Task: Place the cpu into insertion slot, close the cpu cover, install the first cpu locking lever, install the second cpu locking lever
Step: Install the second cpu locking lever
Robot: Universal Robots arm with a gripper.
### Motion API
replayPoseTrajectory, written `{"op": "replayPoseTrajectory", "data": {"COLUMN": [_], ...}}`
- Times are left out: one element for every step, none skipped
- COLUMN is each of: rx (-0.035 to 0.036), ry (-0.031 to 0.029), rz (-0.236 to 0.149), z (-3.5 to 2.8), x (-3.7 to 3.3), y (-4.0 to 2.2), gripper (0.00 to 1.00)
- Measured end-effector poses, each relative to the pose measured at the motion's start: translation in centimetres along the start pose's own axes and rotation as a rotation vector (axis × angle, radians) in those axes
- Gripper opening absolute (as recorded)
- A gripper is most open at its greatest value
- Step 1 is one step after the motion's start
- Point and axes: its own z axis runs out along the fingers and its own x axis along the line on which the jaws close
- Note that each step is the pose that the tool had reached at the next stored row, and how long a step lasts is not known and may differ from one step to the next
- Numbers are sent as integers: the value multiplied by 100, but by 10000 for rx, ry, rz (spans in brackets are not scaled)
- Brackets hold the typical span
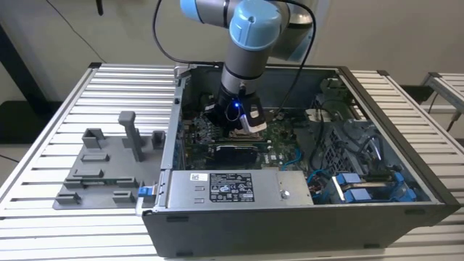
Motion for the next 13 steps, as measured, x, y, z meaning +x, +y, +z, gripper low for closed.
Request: {"op": "replayPoseTrajectory", "data": {"rx": [1, 4, 3, 3, 5, 2, 6, 7, 6, 6, 6, 6, 8], "ry": [3, 12, 23, 38, 49, 55, 63, 67, 69, 72, 75, 76, 78], "rz": [0, 1, 4, 7, 10, 11, 12, 12, 13, 14, 14, 14, 14], "z": [0, -3, -21, -50, -86, -131, -174, -220, -262, -312, -353, -397, -445], "x": [0, 1, 3, 7, 11, 16, 20, 25, 30, 36, 40, 45, 51], "y": [0, 1, 4, 10, 15, 23, 30, 37, 44, 53, 60, 67, 75], "gripper": [11, 11, 11, 11, 11, 11, 11, 11, 11, 11, 11, 11, 11]}}
